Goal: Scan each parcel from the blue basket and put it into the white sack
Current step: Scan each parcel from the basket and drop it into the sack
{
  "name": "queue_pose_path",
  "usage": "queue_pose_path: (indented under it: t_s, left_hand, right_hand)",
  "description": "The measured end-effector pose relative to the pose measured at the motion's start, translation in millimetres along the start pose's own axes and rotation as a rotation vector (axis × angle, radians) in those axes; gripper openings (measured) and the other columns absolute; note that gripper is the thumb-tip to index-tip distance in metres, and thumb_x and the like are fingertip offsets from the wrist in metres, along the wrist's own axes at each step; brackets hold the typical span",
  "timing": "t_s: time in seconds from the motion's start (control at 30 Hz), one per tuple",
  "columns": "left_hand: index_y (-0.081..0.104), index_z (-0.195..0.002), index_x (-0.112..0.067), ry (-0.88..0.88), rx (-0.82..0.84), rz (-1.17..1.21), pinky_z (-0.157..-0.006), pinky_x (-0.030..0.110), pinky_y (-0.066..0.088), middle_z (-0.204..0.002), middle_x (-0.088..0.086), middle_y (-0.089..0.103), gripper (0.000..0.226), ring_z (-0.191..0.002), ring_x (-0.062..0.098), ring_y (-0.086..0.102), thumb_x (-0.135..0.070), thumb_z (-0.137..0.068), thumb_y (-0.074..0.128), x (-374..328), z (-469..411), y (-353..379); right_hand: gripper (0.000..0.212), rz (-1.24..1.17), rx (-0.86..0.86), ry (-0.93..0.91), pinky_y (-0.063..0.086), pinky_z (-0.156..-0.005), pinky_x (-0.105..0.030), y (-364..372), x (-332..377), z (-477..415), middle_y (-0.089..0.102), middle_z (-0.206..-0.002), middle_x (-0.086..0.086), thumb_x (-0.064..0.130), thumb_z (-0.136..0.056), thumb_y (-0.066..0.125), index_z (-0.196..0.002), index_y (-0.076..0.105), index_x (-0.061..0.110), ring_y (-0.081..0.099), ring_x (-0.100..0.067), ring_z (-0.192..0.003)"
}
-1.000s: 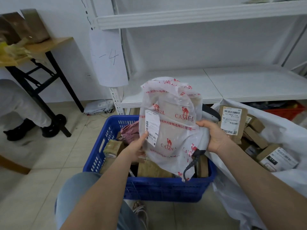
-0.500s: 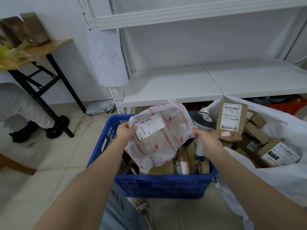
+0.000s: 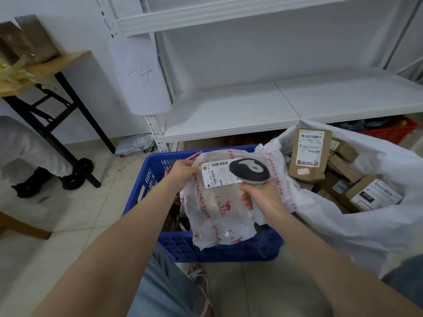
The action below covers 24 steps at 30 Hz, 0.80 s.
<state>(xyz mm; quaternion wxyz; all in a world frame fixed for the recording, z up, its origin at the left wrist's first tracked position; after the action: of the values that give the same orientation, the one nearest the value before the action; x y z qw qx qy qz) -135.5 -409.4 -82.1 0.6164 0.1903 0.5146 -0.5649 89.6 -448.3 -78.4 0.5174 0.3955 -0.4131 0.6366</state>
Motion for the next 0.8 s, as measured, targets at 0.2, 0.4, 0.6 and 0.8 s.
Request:
queue_pose_path:
  t_s: [0.2, 0.4, 0.6, 0.8]
  left_hand:
    - [0.064, -0.118, -0.005, 0.013, -0.098, 0.004, -0.093, 0.041, 0.053, -0.107, 0.010, 0.068, 0.036, -0.100, 0.027, 0.065, -0.012, -0.084, 0.071, 4.8, 3.1, 11.6]
    - [0.064, -0.118, -0.005, 0.002, -0.117, -0.039, -0.090, 0.038, 0.054, -0.106, 0.009, 0.067, 0.034, -0.099, 0.025, 0.065, -0.012, -0.085, 0.070, 4.6, 5.7, 19.0]
    - [0.063, -0.118, -0.004, 0.001, -0.130, -0.030, -0.091, 0.040, 0.054, -0.109, 0.011, 0.067, 0.034, -0.100, 0.025, 0.065, -0.012, -0.085, 0.069, 5.6, 6.2, 21.6]
    - [0.063, -0.118, -0.005, 0.001, -0.134, -0.024, -0.091, 0.038, 0.053, -0.111, 0.010, 0.067, 0.035, -0.102, 0.025, 0.064, -0.012, -0.084, 0.070, 4.9, 7.9, 22.5]
  right_hand:
    - [0.015, -0.002, -0.015, 0.030, 0.051, -0.053, -0.024, 1.3, -16.5, 25.8, 0.066, -0.057, -0.005, 0.010, -0.083, 0.069, -0.069, 0.066, 0.006, 0.059, -0.012, -0.048]
    - [0.021, -0.039, -0.017, 0.064, 0.052, -0.056, -0.027, 2.9, -19.7, 36.1, 0.061, -0.052, -0.004, 0.006, -0.083, 0.067, -0.062, 0.064, 0.007, 0.056, -0.014, -0.048]
    - [0.021, -0.029, -0.044, 0.053, 0.052, -0.057, -0.028, 0.2, -16.0, 39.7, 0.062, -0.054, -0.006, 0.006, -0.081, 0.066, -0.061, 0.063, 0.007, 0.056, -0.015, -0.049]
    - [0.020, 0.002, -0.042, 0.049, 0.053, -0.056, -0.025, 3.7, -14.4, 41.6, 0.062, -0.054, -0.003, 0.008, -0.082, 0.067, -0.062, 0.064, 0.009, 0.057, -0.012, -0.048]
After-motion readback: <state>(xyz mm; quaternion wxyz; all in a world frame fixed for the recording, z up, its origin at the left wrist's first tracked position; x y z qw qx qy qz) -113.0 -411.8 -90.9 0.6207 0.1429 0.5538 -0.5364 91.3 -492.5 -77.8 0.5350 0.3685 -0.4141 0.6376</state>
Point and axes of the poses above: each hand's wrist, its own z-axis away from the middle knuckle, its own y-axis out of the palm, x = y × z, the point moved 1 cm from there along -z, towards the middle knuckle
